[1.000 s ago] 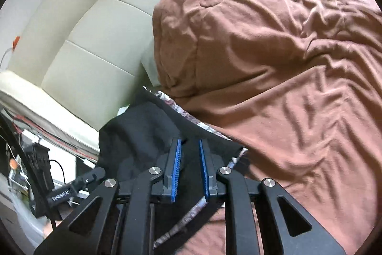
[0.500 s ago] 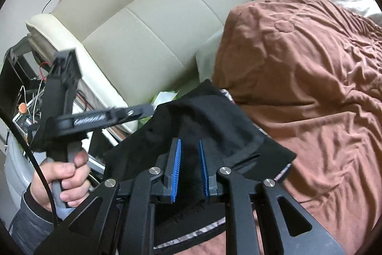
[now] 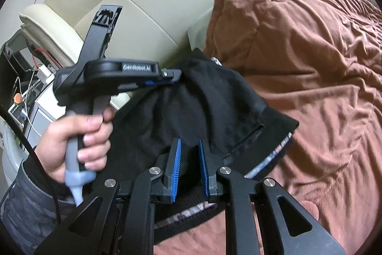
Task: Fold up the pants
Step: 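Lower the pants bundle onto the duvet beside the headboard with both grippers, then open both grippers and lift them away from the pants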
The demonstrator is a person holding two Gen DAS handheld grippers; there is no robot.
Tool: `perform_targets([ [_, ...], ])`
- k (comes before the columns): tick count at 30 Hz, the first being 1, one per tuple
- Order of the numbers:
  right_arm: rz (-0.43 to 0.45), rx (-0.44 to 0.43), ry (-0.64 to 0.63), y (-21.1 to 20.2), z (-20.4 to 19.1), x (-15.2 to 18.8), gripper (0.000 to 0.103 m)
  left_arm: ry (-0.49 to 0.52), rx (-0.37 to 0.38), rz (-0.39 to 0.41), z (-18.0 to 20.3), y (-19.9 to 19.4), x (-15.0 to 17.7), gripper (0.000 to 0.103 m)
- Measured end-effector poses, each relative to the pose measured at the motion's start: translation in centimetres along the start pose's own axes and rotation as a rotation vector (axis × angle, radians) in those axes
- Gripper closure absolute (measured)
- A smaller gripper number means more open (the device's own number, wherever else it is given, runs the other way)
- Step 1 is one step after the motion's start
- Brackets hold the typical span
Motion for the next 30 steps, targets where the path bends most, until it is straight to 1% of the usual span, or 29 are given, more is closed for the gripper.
perform_targets([
  [3,-0.009,0.017,-0.013,-0.5,0.3,-0.3,0.090,-0.007,0.007,0.015,-1.1,-1.8,0.2,0.084],
  [5,0.001,0.021,-0.021,-1.2,0.1,-0.6,0.090,0.000,0.007,0.025,-1.7,-3.3,0.6,0.084],
  [8,0.022,0.027,-0.041,-1.9,-0.6,-1.1,0.090,0.015,0.023,0.043,-1.8,-5.0,1.3,0.084],
  [12,0.039,0.011,-0.051,-2.4,-2.2,-0.9,0.090,0.036,0.056,0.054,-1.9,-7.1,3.0,0.083],
  [17,0.025,0.012,-0.109,-2.1,-4.4,0.0,0.090,0.023,0.090,0.051,-2.5,-8.5,5.8,0.082],
  [19,0.006,0.028,-0.141,-1.6,-5.1,0.4,0.090,0.027,0.088,0.045,-2.8,-8.8,7.1,0.071],
  [21,-0.017,0.057,-0.167,-1.1,-5.5,1.1,0.090,0.020,0.105,0.040,-3.1,-9.1,8.6,0.068],
  [24,-0.039,0.082,-0.201,-1.0,-6.2,1.8,0.090,0.020,0.103,0.035,-3.7,-9.7,11.0,0.068],
  [28,-0.069,0.090,-0.211,-1.4,-6.8,2.4,0.090,0.010,0.119,0.040,-4.3,-10.6,13.9,0.068],
  [30,-0.080,0.111,-0.237,-1.6,-7.2,2.8,0.090,0.014,0.125,0.046,-4.4,-11.3,15.1,0.068],
])
Point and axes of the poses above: each gripper's, at about its wrist camera, not at the fingertips, and y roughly the way its jaws point, z to its right, x to its underside, the point moved 5 cm from there along y, roughly the way its jaws point, and after that the axes turned 4 degrees about z, right-handed, at the moved point
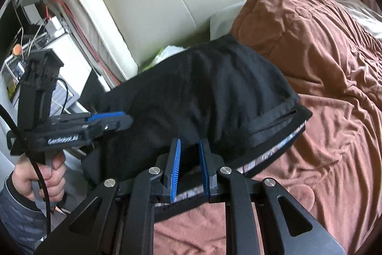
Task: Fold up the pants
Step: 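Open both grippers and lift them away from the pants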
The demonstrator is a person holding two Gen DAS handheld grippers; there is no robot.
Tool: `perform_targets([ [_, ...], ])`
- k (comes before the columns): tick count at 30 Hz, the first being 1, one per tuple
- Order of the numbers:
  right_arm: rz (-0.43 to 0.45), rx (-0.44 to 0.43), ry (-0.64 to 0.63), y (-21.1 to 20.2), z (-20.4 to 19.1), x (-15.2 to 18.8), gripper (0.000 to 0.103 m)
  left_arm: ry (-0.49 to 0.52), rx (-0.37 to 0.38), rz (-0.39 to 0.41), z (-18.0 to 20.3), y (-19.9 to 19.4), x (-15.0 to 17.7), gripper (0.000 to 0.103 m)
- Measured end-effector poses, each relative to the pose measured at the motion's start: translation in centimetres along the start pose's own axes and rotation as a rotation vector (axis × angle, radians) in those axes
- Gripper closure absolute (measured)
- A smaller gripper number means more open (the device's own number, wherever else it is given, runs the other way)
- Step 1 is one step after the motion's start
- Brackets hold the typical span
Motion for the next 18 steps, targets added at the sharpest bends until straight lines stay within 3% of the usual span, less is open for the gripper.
perform_targets([
  [9,-0.022,0.041,-0.026,-3.3,-0.6,1.2,0.090,-0.006,0.013,-0.033,0.5,-2.8,4.2,0.068],
  [16,0.012,0.071,0.016,-9.1,0.1,2.2,0.089,0.023,0.010,-0.042,1.8,-5.5,6.0,0.068],
  [18,0.021,0.080,0.023,-10.8,0.1,2.6,0.081,0.021,0.011,-0.020,2.3,-6.6,6.1,0.068],
])
Point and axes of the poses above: each gripper's, at about its wrist camera, not at the fingertips, and y roughly the way its jaws point, z to its right, x to its underside, the point moved 5 cm from there along y, roughly the way its jaws point, and after that the axes turned 4 degrees about z, right-handed, at the moved point
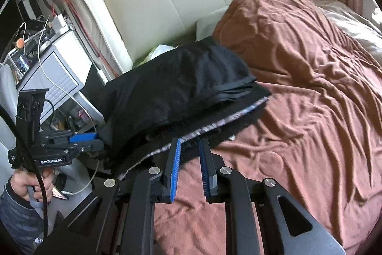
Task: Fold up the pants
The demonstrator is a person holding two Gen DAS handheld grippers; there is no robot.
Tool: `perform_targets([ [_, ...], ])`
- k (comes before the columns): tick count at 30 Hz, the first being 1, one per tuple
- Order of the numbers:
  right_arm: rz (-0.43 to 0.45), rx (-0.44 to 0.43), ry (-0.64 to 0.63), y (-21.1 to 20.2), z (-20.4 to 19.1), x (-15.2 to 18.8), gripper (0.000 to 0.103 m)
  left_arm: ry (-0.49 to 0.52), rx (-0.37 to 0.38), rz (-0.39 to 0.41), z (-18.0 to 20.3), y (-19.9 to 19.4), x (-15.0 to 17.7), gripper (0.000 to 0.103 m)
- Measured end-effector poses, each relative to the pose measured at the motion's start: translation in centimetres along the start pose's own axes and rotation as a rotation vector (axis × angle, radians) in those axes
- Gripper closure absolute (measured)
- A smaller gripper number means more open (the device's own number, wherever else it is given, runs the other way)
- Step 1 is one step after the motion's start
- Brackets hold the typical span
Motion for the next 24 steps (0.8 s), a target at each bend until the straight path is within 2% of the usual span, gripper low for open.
perform_targets([
  [1,0.009,0.007,0.005,-1.1,0.1,0.2,0.066,-0.002,0.001,0.010,0.2,-0.5,0.0,0.068],
  [2,0.016,0.010,0.008,-1.9,0.1,0.4,0.059,-0.002,0.005,0.023,0.7,-1.1,0.0,0.068],
  [3,0.032,0.017,0.012,-3.1,0.2,0.6,0.045,0.001,0.008,0.027,0.9,-1.4,0.1,0.068],
  [4,0.044,0.024,0.014,-4.1,0.2,0.8,0.036,0.007,0.009,0.031,1.4,-1.8,0.1,0.068],
  [6,0.055,0.029,0.018,-5.9,0.2,1.3,0.033,0.025,0.002,0.035,2.4,-2.4,0.1,0.065],
  [8,0.059,0.042,0.020,-7.6,0.2,1.8,0.029,0.038,-0.002,0.042,3.3,-2.9,0.1,0.053],
  [10,0.067,0.061,0.013,-9.4,0.2,2.4,0.020,0.051,0.001,0.072,4.5,-3.8,0.2,0.037],
  [11,0.075,0.067,0.009,-10.6,0.1,2.8,0.020,0.056,0.012,0.086,5.1,-4.3,0.2,0.032],
  [12,0.079,0.073,0.007,-11.3,0.1,3.0,0.019,0.057,0.021,0.094,5.7,-4.7,0.3,0.022],
  [15,0.090,0.105,0.012,-13.7,0.1,3.7,0.006,0.083,0.016,0.126,7.5,-6.0,0.4,0.004],
  [16,0.098,0.111,0.018,-14.6,0.1,3.9,0.001,0.098,0.013,0.136,8.0,-6.4,0.5,0.002],
  [17,0.105,0.115,0.023,-15.4,0.0,4.1,0.000,0.115,0.011,0.146,8.7,-6.9,0.6,0.002],
  [20,0.126,0.142,0.034,-17.8,0.0,4.9,0.000,0.137,0.013,0.162,10.3,-8.1,1.0,0.001],
  [24,0.152,0.185,0.042,-20.9,-0.4,6.1,0.000,0.168,-0.022,0.192,11.9,-9.7,1.6,0.001],
])
Point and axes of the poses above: each gripper's, at about its wrist camera, not at the fingertips, and y roughly the way its jaws point, z to its right, x to its underside, the point moved 5 cm from there along y, roughly the way its jaws point, and after that the axes turned 4 degrees about z, right-handed, at the moved point
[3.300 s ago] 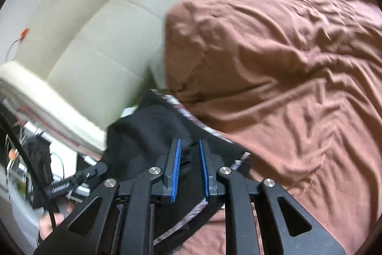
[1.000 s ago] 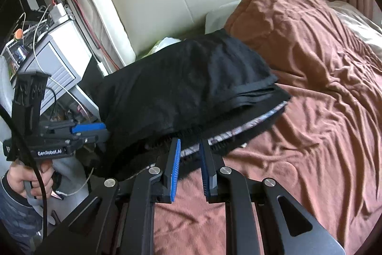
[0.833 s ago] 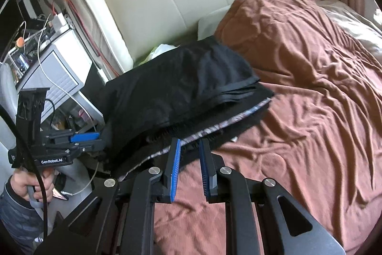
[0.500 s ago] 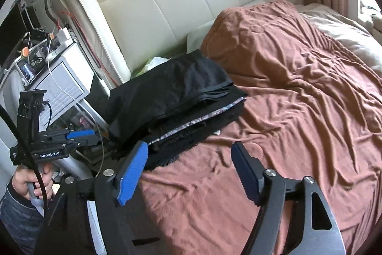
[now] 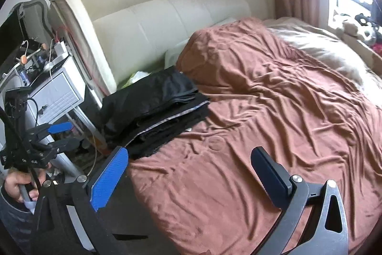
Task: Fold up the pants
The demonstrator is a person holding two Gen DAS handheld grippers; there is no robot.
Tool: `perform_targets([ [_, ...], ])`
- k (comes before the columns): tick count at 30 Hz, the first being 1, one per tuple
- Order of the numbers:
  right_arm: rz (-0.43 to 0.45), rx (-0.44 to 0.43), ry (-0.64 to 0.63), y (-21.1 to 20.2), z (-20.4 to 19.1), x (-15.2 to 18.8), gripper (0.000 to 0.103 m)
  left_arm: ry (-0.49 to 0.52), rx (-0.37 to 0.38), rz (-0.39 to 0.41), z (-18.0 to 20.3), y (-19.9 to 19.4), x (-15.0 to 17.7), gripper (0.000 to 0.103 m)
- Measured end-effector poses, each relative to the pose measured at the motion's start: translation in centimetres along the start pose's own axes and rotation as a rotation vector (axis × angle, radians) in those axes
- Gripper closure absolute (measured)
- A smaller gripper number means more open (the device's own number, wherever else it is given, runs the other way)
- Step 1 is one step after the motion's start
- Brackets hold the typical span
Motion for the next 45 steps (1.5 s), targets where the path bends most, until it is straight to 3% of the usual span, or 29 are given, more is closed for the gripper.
perform_targets([
  [20,0.078,0.097,0.024,-13.1,1.4,5.5,0.000,0.101,0.061,0.094,9.0,-7.0,2.6,0.001],
  [31,0.138,0.184,0.061,-20.9,0.4,10.2,0.000,0.154,0.101,0.145,13.9,-10.4,5.8,0.001],
  [45,0.190,0.316,0.085,-27.4,-0.7,16.1,0.000,0.214,0.185,0.223,20.2,-14.7,10.6,0.001],
])
Point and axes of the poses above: each gripper's, at about its wrist camera, not at the fingertips, and y roughly the way its jaws point, z to its right, x to its underside, the point moved 5 cm from there along y, roughly the way its jaws point, and after that the axes turned 4 degrees about z, right-handed, at the moved point
